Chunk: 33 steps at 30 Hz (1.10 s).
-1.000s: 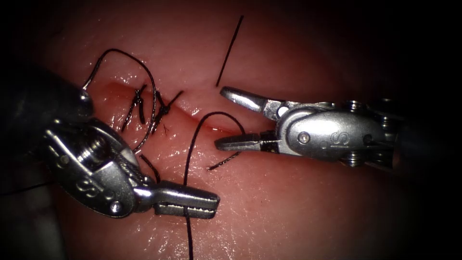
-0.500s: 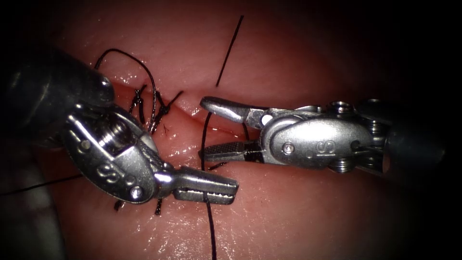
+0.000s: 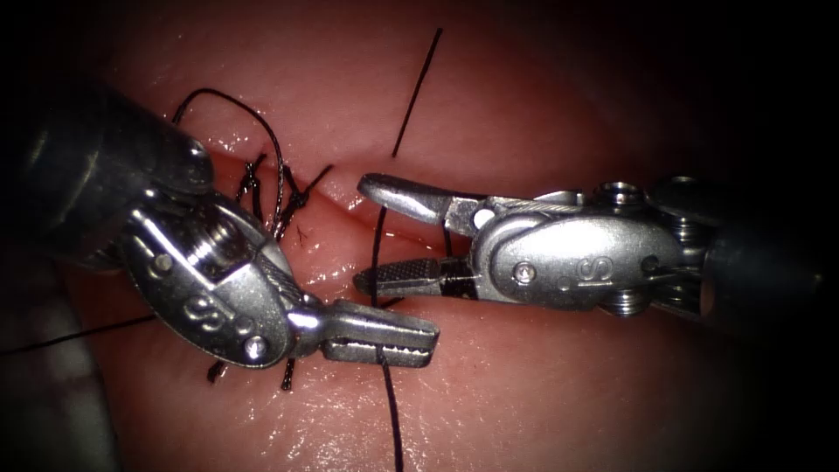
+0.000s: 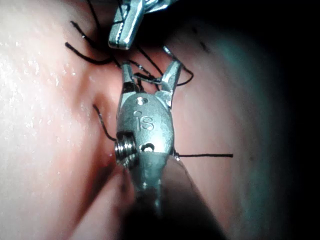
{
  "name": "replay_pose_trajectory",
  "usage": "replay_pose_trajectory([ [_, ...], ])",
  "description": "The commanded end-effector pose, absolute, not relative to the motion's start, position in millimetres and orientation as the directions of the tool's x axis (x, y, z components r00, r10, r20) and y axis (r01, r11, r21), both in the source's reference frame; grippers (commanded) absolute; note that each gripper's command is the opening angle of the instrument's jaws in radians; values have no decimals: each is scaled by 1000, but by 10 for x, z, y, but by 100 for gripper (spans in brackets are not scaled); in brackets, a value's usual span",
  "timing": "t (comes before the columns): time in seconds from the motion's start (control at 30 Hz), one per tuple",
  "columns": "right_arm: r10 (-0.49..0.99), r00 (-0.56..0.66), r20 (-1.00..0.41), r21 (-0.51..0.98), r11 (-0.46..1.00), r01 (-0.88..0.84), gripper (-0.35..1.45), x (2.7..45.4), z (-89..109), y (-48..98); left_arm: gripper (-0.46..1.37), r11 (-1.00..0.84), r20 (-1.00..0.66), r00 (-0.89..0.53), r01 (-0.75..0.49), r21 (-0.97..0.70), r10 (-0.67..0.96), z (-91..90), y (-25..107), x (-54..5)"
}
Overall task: Wound Closure
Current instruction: Hand over the suture from the left to the right gripper
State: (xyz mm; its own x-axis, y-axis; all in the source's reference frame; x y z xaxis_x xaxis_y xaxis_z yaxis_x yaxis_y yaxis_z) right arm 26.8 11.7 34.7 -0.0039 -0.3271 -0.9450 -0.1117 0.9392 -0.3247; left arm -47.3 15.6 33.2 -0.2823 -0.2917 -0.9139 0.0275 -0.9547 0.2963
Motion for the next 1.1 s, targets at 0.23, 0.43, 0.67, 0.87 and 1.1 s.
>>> replay_pose_trajectory([
  [0.23, -340, -28, -940, -336, 936, -101, -19, 267, 346, 116, -35, -955, -914, -282, 36, 293, -291, 332, 155, -473],
  [0.43, -351, -32, -936, -348, 934, -85, -35, 263, 349, 116, -35, -955, -915, -279, 37, 294, -292, 332, 154, -473],
  [0.67, -356, -28, -934, -353, 932, -77, -35, 260, 355, 119, -35, -955, -914, -280, 36, 294, -292, 332, 154, -473],
  [0.87, -356, -26, -934, -353, 932, -78, -35, 259, 363, 123, -35, -955, -914, -280, 36, 294, -292, 331, 153, -473],
  [1.1, -353, -19, -935, -351, 933, -81, -35, 257, 374, 131, 81, -953, -913, -279, 32, 301, -298, 330, 152, -474],
])
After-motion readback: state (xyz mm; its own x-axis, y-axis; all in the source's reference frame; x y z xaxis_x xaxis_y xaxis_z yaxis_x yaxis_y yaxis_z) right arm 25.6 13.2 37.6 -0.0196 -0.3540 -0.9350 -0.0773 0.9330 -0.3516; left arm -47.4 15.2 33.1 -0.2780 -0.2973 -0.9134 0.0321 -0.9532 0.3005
